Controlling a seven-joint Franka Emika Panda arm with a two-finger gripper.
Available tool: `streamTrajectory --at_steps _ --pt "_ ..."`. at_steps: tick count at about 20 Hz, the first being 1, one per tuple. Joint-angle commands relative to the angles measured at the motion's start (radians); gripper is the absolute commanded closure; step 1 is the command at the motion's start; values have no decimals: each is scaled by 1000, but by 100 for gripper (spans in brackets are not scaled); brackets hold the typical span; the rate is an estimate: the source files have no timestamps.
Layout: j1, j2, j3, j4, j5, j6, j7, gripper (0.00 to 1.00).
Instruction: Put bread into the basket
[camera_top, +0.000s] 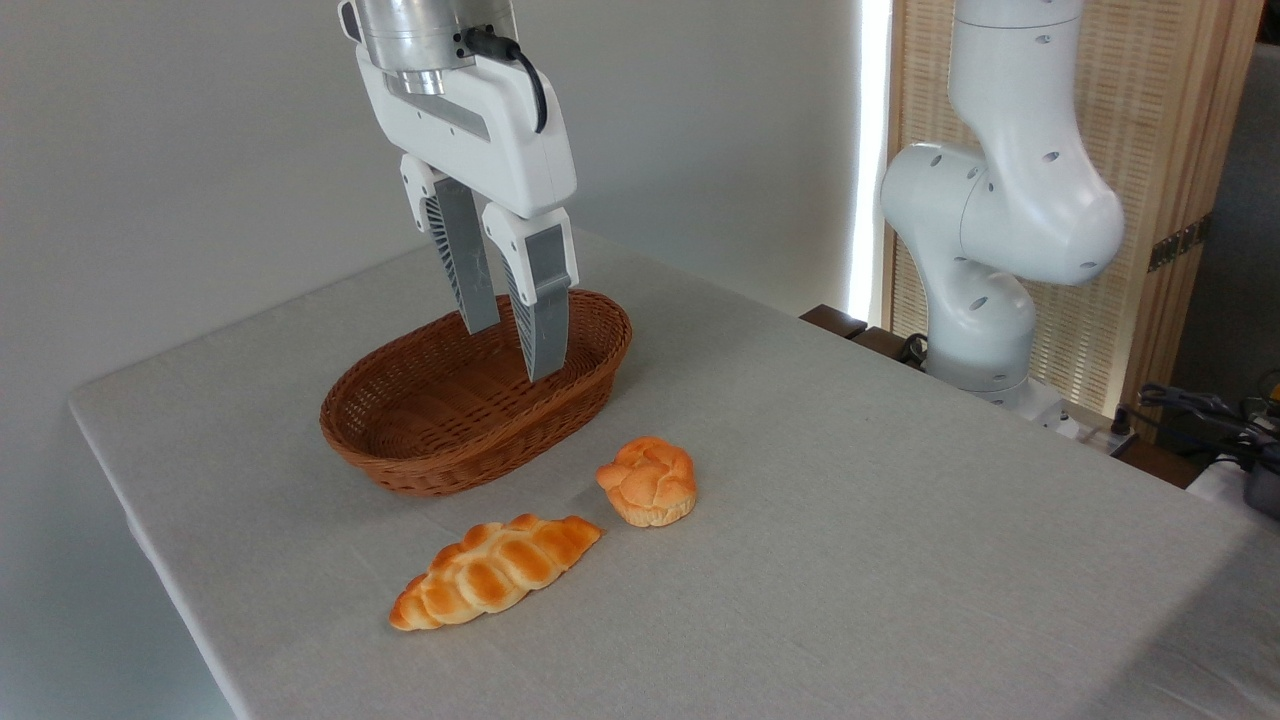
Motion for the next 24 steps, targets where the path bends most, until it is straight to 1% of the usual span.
streamTrajectory --at_steps 1,6,9,12,18,23,24 --pt "-2 -1 15 9 -15 -25 -33 0" --pt "-2 1 4 6 -17 -19 -35 0" --pt "-2 1 4 -1 -19 12 -36 0" --pt "-3 -4 1 -61 -25 113 -32 0" --pt "-3 -33 1 -259 -26 347 -29 0" --pt "-2 -24 1 -440 -26 600 -29 0" --pt "-3 -18 0 -466 -26 634 -29 0"
